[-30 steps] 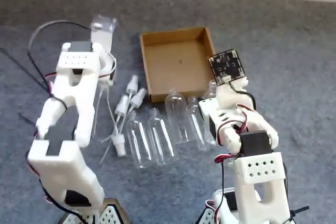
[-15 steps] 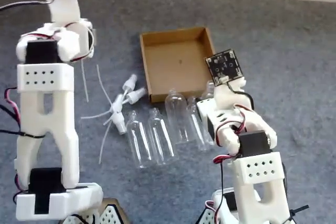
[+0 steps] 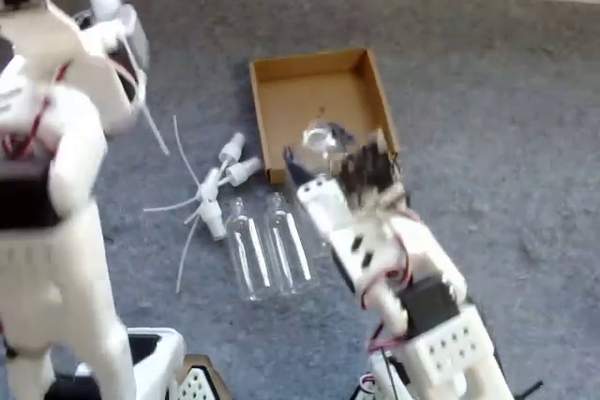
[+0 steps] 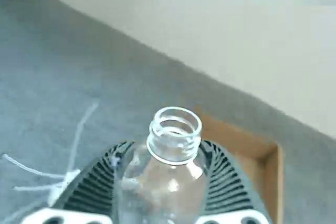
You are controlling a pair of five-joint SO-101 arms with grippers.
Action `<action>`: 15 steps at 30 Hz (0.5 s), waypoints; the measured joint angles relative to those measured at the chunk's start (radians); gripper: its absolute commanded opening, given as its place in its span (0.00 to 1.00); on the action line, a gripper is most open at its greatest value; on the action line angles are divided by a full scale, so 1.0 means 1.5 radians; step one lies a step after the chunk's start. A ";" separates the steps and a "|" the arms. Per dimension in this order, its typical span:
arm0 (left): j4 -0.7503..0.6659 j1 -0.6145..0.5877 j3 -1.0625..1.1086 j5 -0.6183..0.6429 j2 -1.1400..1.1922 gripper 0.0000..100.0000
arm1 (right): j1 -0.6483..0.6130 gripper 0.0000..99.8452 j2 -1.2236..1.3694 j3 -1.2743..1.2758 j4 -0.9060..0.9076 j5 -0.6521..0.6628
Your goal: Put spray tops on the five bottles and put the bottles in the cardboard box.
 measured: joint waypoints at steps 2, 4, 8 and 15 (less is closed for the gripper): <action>0.000 0.044 -0.001 0.000 -0.042 0.05 | -0.013 0.00 -0.073 0.074 -0.026 0.000; 0.000 0.098 -0.010 0.000 -0.061 0.05 | -0.015 0.00 -0.132 0.140 -0.033 0.000; -0.050 0.239 -0.018 0.000 -0.054 0.04 | -0.020 0.00 -0.195 0.189 -0.033 0.000; -0.101 0.387 -0.021 0.000 0.009 0.01 | -0.020 0.00 -0.203 0.191 -0.033 0.000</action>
